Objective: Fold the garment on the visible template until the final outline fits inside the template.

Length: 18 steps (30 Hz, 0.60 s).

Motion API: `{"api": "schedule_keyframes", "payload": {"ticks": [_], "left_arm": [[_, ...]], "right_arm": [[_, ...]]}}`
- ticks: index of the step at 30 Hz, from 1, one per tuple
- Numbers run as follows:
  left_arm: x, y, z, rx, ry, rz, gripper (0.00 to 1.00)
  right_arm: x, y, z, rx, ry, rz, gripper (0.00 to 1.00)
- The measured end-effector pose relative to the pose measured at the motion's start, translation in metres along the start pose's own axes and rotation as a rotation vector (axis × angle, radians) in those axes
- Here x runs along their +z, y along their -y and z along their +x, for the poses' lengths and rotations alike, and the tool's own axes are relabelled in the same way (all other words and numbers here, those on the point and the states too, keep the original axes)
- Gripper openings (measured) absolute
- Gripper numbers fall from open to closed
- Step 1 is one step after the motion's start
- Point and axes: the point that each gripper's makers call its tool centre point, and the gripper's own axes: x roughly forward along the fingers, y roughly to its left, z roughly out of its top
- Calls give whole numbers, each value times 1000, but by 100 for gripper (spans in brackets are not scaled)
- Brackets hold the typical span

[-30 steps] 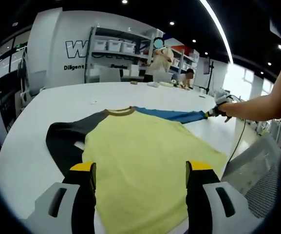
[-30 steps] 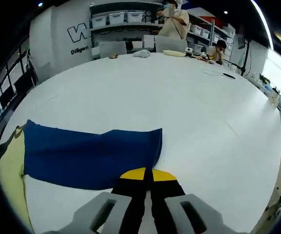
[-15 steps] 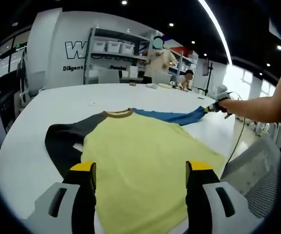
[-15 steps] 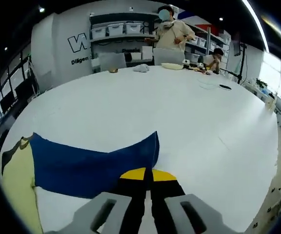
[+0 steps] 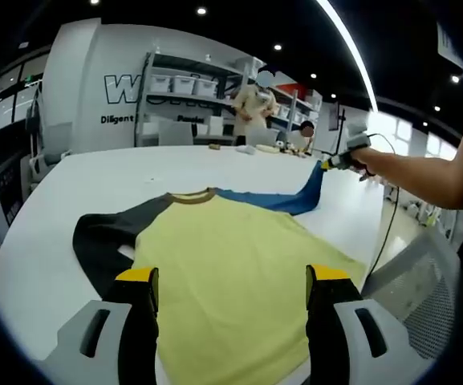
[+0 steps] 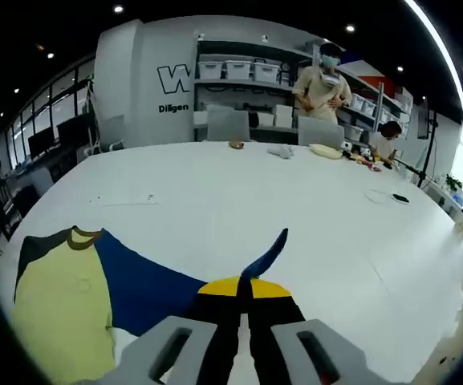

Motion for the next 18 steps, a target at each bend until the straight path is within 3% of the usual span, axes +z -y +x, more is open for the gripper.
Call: {"api": "schedule_keyframes", "payload": {"ticks": [8, 11, 15, 18], "left_arm": [[4, -1, -2, 6, 18, -1, 70], [8, -3, -6, 14, 32, -5, 71], [8, -5, -8, 28, 32, -14, 81], [12, -3, -13, 20, 56, -8, 82]], "right_arm": [[24, -67, 10, 104, 21, -47, 0], [34, -106, 15, 160, 26, -95, 0], [46, -148, 20, 221, 39, -140, 0], [51, -176, 21, 263, 44, -172, 0]]}}
